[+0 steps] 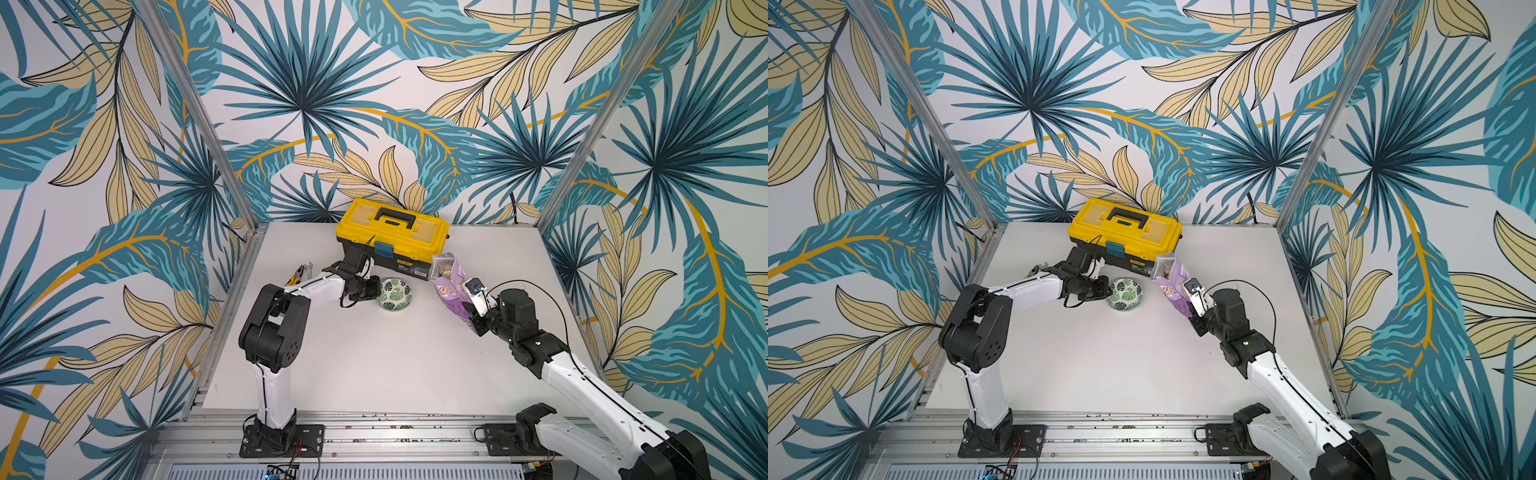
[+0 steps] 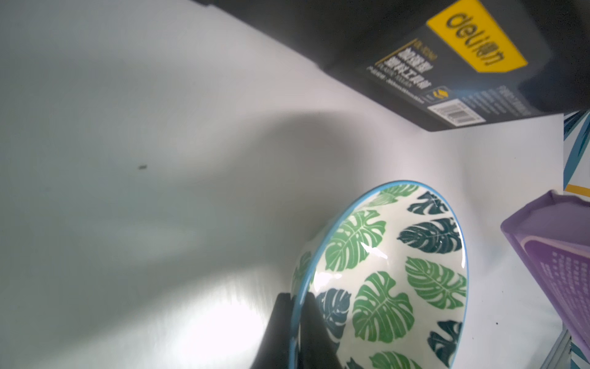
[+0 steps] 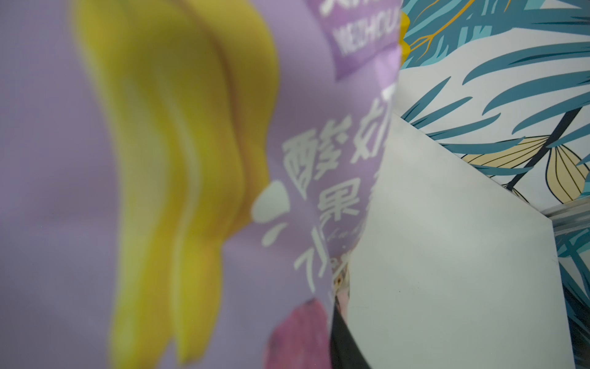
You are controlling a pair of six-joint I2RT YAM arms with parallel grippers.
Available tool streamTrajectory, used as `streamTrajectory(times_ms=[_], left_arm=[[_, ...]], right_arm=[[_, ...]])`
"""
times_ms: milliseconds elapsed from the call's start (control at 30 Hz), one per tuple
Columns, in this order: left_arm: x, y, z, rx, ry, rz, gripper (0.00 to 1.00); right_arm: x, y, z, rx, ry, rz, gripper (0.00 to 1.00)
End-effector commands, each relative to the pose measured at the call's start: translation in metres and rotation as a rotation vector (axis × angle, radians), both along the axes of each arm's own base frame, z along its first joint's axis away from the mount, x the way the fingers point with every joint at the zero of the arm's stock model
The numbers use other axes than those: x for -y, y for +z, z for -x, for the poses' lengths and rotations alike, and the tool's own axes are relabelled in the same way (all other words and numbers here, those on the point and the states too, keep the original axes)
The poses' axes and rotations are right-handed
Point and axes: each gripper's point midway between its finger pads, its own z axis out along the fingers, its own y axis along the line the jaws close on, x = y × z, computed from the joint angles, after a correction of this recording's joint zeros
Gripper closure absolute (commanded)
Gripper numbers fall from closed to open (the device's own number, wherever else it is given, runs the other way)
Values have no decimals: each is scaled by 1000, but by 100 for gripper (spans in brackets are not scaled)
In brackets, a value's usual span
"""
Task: Pour the oats into the breakfast bowl
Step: Move the bowl to the center of the board, then pour the oats into the bowl.
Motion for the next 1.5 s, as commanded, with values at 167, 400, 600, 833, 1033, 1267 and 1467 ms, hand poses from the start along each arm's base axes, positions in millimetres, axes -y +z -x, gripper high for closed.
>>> streamTrajectory(times_ms=[167, 400, 600, 833, 1033, 1267, 1467], left_arm=[[-13, 24, 63, 14, 49, 16, 100], [-10, 14, 105, 28, 73, 6, 100], [-6, 2, 118, 33, 60, -21, 98], [-10, 3, 123, 50, 78, -20, 74], [-30, 19, 128, 96, 118, -77, 52], [-74, 55, 133, 186, 256, -128, 29], [-114, 86, 134, 257, 422, -99, 9]], right_arm=[[-16, 59, -10, 241, 65, 30, 100], [-28, 46, -5, 305, 77, 190, 100], [-32, 34, -4, 352, 83, 322, 100], [-35, 29, -2, 414, 85, 454, 100], [-50, 22, 5, 460, 134, 595, 100], [-61, 22, 8, 542, 158, 758, 100], [-67, 23, 11, 590, 167, 873, 100]])
